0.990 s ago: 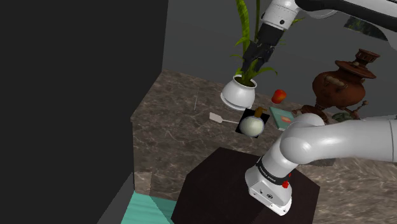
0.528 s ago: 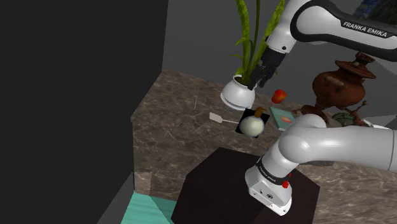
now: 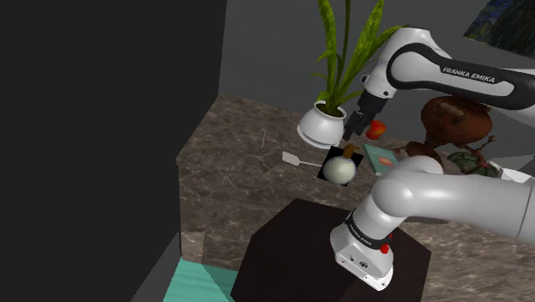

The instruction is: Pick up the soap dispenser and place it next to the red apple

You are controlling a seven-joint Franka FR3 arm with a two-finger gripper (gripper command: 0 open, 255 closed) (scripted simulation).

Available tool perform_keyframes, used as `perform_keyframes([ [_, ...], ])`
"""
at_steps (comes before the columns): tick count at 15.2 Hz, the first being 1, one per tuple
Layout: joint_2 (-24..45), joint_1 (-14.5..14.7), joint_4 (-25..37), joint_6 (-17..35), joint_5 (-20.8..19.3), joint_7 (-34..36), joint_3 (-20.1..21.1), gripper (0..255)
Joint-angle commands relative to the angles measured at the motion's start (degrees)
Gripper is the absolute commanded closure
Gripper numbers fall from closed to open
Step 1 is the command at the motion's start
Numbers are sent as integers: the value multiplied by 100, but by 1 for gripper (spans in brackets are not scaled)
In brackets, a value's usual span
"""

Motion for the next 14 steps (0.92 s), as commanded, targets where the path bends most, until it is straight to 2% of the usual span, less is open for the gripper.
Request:
perform_keyframes([
  [1,-88,-195,-293,189,-294,-208,-241,0],
  [3,-74,-354,-446,343,-533,-383,-453,0],
  [10,19,-474,-940,912,-758,-379,-657,0],
  [14,33,-484,-978,962,-778,-378,-675,0],
])
